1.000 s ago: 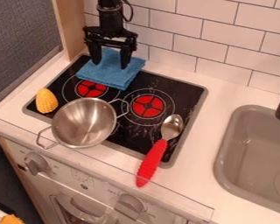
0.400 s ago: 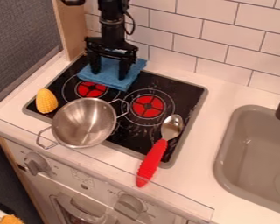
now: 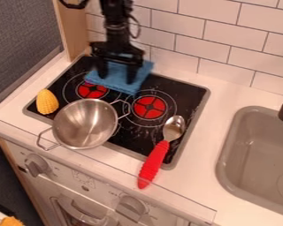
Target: Move the blue cloth above the red spoon on the upper right of burner
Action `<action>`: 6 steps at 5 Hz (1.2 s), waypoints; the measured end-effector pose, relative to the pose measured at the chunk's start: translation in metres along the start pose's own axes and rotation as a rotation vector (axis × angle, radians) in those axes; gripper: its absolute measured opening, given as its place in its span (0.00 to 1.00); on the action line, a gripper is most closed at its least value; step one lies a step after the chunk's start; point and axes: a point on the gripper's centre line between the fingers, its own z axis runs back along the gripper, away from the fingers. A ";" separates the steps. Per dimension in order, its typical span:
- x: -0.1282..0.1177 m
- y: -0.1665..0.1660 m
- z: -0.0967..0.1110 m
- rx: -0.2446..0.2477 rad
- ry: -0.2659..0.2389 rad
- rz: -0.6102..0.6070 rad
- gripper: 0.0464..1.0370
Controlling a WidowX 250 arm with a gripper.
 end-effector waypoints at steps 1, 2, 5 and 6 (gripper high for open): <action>-0.010 -0.054 0.001 -0.023 0.009 -0.098 0.96; -0.010 -0.087 0.004 -0.015 -0.001 -0.150 0.96; -0.005 -0.106 0.005 0.023 0.004 -0.124 0.96; -0.008 -0.107 0.038 0.035 -0.065 -0.149 0.96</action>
